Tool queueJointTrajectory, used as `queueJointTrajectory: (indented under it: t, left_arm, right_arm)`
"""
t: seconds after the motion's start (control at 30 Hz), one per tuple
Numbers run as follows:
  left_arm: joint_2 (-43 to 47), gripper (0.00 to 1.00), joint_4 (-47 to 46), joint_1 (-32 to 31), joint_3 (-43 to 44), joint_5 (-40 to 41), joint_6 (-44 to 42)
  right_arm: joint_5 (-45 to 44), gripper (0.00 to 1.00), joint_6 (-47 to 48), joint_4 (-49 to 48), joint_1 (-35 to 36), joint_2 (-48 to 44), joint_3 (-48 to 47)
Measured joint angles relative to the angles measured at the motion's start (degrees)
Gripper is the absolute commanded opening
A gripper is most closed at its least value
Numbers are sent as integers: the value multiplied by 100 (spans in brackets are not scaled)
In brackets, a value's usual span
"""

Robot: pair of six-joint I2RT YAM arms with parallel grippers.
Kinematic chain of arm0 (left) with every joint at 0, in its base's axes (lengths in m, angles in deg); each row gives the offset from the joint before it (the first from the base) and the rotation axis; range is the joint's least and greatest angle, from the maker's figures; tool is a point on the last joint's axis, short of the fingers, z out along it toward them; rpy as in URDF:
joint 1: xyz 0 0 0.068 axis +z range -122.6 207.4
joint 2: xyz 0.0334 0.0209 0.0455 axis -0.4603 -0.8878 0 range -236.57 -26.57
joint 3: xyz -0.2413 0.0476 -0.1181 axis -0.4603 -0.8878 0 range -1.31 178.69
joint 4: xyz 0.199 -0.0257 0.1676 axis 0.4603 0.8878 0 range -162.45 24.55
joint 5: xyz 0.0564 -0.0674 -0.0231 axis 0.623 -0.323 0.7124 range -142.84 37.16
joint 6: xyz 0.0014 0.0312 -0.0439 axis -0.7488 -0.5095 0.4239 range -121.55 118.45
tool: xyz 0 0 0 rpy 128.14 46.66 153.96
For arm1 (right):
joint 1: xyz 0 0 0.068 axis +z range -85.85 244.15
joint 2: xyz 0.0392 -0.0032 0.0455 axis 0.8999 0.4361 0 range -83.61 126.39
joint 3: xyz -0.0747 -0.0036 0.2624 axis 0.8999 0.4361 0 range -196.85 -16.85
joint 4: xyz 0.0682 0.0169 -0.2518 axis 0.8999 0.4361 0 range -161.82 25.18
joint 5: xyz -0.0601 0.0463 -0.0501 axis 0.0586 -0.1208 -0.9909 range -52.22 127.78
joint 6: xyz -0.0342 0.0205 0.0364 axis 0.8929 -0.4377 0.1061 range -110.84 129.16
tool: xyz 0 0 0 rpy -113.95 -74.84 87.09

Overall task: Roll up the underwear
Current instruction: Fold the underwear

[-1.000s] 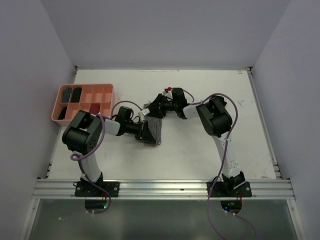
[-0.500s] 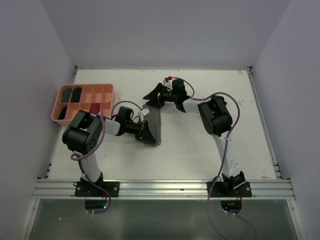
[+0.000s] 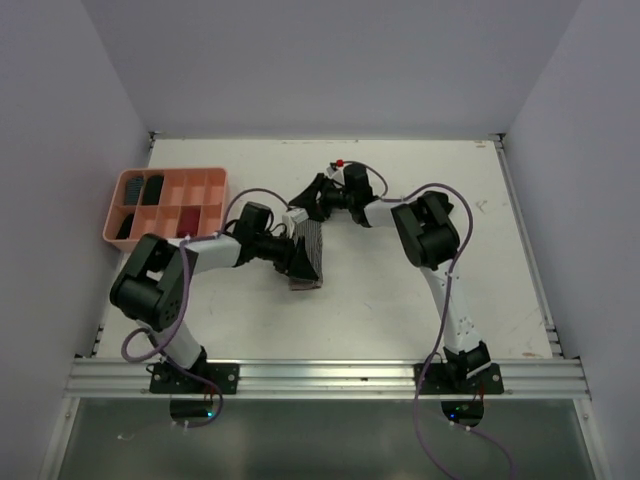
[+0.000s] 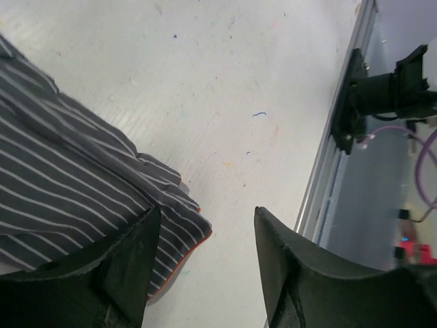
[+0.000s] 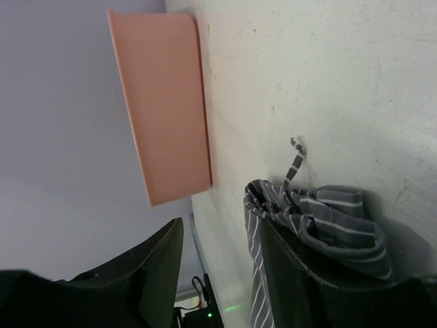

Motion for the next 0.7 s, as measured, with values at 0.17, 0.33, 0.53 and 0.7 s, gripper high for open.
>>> queueJointTrajectory:
  t: [0.17, 0.33, 0.53, 0.7]
  left_arm:
    - [863, 66, 802, -358, 555, 680, -658]
    - [1602, 63, 1731, -601, 1200, 1473, -1937]
    - [2629, 53, 2424, -643, 675, 2599, -4411]
    - [3235, 52, 2507, -997, -474, 3156, -5864]
  right_arm:
    - [59, 54, -20, 74, -11, -334, 129]
    - [273, 51, 286, 409, -22, -1128, 151]
    - [533, 34, 1508, 1622, -17, -2402, 498]
    - [664, 31, 2686, 2881, 114, -2769, 931]
